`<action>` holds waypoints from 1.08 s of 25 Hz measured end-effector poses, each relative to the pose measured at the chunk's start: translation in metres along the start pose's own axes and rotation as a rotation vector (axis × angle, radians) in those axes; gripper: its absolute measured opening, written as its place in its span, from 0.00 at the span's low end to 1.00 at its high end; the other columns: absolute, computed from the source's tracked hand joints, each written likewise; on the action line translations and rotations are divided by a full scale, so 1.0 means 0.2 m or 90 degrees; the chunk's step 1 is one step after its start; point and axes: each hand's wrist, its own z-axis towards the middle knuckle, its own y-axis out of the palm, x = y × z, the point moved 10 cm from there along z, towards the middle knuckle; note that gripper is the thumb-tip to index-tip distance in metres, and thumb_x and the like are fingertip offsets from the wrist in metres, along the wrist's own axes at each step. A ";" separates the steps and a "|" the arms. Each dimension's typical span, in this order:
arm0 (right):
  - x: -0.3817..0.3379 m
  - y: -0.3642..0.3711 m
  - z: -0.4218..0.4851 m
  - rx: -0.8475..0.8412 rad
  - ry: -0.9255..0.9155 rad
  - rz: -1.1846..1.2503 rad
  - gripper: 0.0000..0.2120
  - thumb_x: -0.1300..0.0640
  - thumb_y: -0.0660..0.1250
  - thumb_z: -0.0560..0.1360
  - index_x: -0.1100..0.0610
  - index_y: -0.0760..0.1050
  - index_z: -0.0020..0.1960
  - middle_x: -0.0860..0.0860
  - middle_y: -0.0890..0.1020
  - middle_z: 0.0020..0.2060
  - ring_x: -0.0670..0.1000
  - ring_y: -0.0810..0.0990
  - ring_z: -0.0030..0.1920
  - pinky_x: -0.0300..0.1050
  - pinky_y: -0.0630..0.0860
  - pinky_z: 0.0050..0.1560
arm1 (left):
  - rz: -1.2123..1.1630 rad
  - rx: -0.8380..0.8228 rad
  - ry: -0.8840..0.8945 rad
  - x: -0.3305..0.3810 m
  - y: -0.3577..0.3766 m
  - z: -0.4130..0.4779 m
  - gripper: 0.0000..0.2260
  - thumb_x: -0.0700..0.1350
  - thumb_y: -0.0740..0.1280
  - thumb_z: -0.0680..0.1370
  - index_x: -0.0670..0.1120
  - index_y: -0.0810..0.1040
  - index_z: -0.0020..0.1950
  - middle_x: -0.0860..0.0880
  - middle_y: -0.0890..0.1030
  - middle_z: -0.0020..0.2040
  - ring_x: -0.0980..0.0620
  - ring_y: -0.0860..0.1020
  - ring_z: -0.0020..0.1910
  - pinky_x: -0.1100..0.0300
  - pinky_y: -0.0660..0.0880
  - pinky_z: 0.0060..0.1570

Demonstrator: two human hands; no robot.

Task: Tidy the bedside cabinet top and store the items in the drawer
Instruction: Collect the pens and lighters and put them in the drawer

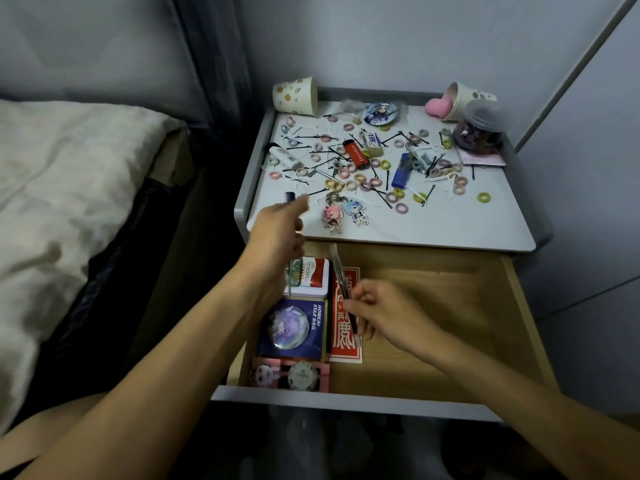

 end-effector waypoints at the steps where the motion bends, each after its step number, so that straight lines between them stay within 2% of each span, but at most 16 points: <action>1: 0.08 0.04 0.02 -0.017 0.045 -0.008 0.05 0.59 0.65 0.79 0.61 0.76 0.47 0.62 0.83 0.39 0.46 0.78 0.28 0.34 0.74 0.29 | -0.048 0.031 -0.010 0.02 -0.05 0.02 0.07 0.44 0.62 0.82 0.41 0.75 0.54 0.50 0.68 0.36 0.56 0.64 0.28 0.63 0.60 0.28; 4: 0.24 0.10 0.13 -0.012 0.144 -0.010 0.05 0.61 0.64 0.79 0.62 0.75 0.46 0.58 0.81 0.36 0.47 0.77 0.28 0.35 0.75 0.29 | -0.113 0.059 -0.001 0.06 -0.13 0.05 0.09 0.38 0.57 0.82 0.37 0.74 0.57 0.48 0.71 0.37 0.55 0.68 0.30 0.63 0.65 0.29; 6: 0.29 0.12 0.23 0.023 0.164 -0.039 0.06 0.61 0.64 0.79 0.63 0.76 0.47 0.54 0.79 0.31 0.46 0.77 0.26 0.33 0.75 0.27 | -0.110 0.052 0.004 0.07 -0.12 0.05 0.11 0.36 0.55 0.83 0.35 0.73 0.61 0.46 0.72 0.38 0.54 0.70 0.32 0.63 0.69 0.30; 8: 0.32 0.13 0.32 0.066 0.176 -0.067 0.07 0.60 0.65 0.79 0.65 0.76 0.50 0.53 0.79 0.29 0.46 0.78 0.24 0.37 0.77 0.28 | -0.109 0.039 0.007 0.08 -0.11 0.05 0.11 0.36 0.55 0.83 0.34 0.72 0.62 0.46 0.73 0.39 0.53 0.73 0.33 0.64 0.72 0.31; 12: 0.35 0.14 0.39 0.103 0.176 -0.150 0.05 0.59 0.67 0.78 0.61 0.75 0.48 0.57 0.83 0.36 0.54 0.83 0.33 0.50 0.83 0.39 | -0.107 0.039 0.018 0.09 -0.14 0.06 0.12 0.37 0.57 0.83 0.33 0.72 0.63 0.44 0.75 0.41 0.51 0.76 0.34 0.65 0.77 0.33; 15: 0.34 0.15 0.40 0.108 0.149 -0.178 0.05 0.57 0.69 0.75 0.59 0.77 0.47 0.59 0.83 0.42 0.58 0.84 0.37 0.54 0.83 0.39 | -0.072 0.029 0.017 0.09 -0.12 0.04 0.11 0.37 0.59 0.83 0.34 0.74 0.62 0.44 0.77 0.41 0.51 0.77 0.35 0.63 0.78 0.35; 19: 0.29 0.14 0.40 0.083 0.117 -0.219 0.07 0.56 0.67 0.78 0.60 0.78 0.50 0.54 0.82 0.42 0.54 0.83 0.38 0.42 0.78 0.33 | -0.030 0.032 0.016 0.09 -0.11 0.04 0.10 0.38 0.61 0.82 0.35 0.75 0.61 0.45 0.80 0.42 0.52 0.77 0.36 0.63 0.77 0.35; 22: 0.26 0.12 0.38 0.092 0.102 -0.270 0.11 0.54 0.64 0.79 0.62 0.79 0.49 0.56 0.82 0.40 0.53 0.83 0.37 0.39 0.74 0.29 | 0.008 0.036 0.017 0.08 -0.11 0.04 0.09 0.39 0.63 0.81 0.38 0.77 0.58 0.46 0.83 0.42 0.52 0.77 0.38 0.62 0.75 0.38; 24: 0.22 0.08 0.35 0.095 0.095 -0.279 0.11 0.53 0.63 0.80 0.60 0.78 0.47 0.53 0.81 0.37 0.49 0.81 0.33 0.37 0.73 0.28 | 0.039 0.032 0.017 0.08 -0.11 0.04 0.06 0.40 0.65 0.80 0.40 0.79 0.54 0.47 0.85 0.43 0.52 0.76 0.40 0.59 0.73 0.41; 26: 0.13 0.03 0.29 0.107 0.056 -0.226 0.11 0.52 0.62 0.81 0.56 0.78 0.46 0.48 0.81 0.34 0.44 0.80 0.31 0.35 0.72 0.29 | 0.052 0.018 0.015 0.07 -0.10 0.04 0.03 0.40 0.66 0.79 0.42 0.78 0.47 0.45 0.85 0.44 0.52 0.75 0.38 0.60 0.72 0.39; 27: 0.05 -0.01 0.25 0.119 0.019 -0.152 0.11 0.51 0.61 0.81 0.55 0.79 0.45 0.47 0.80 0.32 0.42 0.79 0.30 0.34 0.70 0.29 | 0.050 0.000 0.009 0.06 -0.08 0.05 0.03 0.39 0.67 0.79 0.42 0.78 0.45 0.44 0.84 0.43 0.52 0.74 0.35 0.62 0.73 0.36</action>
